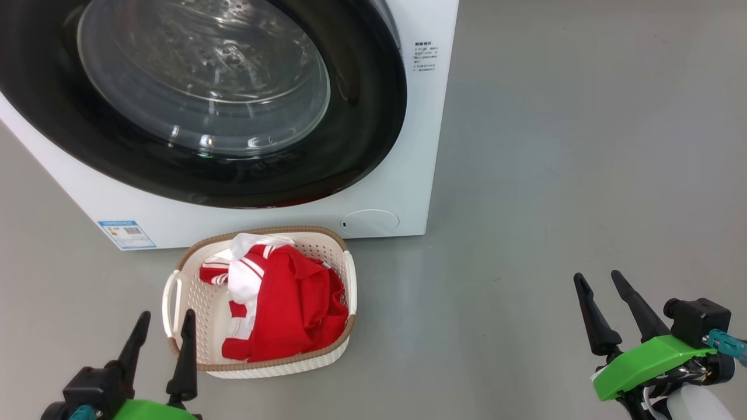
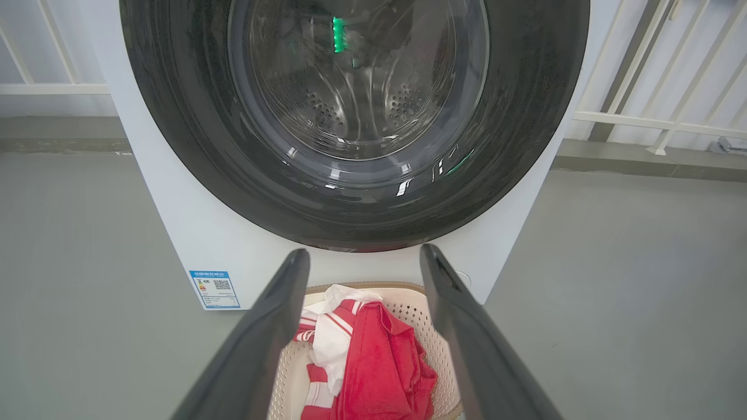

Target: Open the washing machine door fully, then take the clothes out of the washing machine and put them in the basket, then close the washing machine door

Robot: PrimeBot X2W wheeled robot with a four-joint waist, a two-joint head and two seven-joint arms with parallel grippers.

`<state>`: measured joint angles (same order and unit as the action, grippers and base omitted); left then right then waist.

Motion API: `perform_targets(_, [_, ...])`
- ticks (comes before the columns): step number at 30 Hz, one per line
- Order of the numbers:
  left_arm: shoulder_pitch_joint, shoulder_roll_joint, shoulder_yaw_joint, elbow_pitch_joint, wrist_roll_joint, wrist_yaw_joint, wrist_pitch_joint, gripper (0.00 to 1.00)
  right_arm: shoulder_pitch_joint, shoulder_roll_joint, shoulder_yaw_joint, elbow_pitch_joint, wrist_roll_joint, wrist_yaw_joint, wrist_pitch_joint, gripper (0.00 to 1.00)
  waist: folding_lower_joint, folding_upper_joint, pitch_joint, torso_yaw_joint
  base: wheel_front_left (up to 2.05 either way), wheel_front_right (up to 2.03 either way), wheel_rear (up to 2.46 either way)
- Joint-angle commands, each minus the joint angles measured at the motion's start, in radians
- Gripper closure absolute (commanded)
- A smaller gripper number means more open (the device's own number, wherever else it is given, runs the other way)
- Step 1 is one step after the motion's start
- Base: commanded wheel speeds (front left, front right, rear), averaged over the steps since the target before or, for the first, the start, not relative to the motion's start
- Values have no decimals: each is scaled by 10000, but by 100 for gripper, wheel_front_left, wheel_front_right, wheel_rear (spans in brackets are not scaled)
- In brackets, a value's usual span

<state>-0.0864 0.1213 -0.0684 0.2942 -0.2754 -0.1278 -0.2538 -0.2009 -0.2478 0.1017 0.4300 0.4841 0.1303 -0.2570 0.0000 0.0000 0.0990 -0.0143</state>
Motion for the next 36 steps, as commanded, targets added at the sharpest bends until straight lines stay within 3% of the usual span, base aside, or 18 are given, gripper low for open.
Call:
perform_targets(1, [-82,183,365,-226,61,-29,-80,0,47,-71,162,-268,-94,4,-48,0,0,0,5,-1,0,0,0])
perform_targets(18, [50,177,423,-316,275,-29,-80,0,56,-48,221,-346,-191,4,-48,0,0,0,-27,10,0,0,0])
perform_targets(19, [195,-6,60,-64,105,0,0,100,0,39,31,-102,-90,0,0,100,0,0,-27,10,0,0,0])
perform_targets(26, [326,-256,12,310,-227,1,139,100,145,317,78,252,177,0,87,100,2,0,-41,10,0,0,0])
perform_targets(30, [324,-268,66,276,-662,0,255,100,188,371,5,174,543,0,204,100,23,0,-100,17,0,0,0])
perform_targets(36, [285,-285,148,254,-1311,-1,423,100,216,451,-102,85,1087,0,380,100,1,0,-124,23,0,0,0])
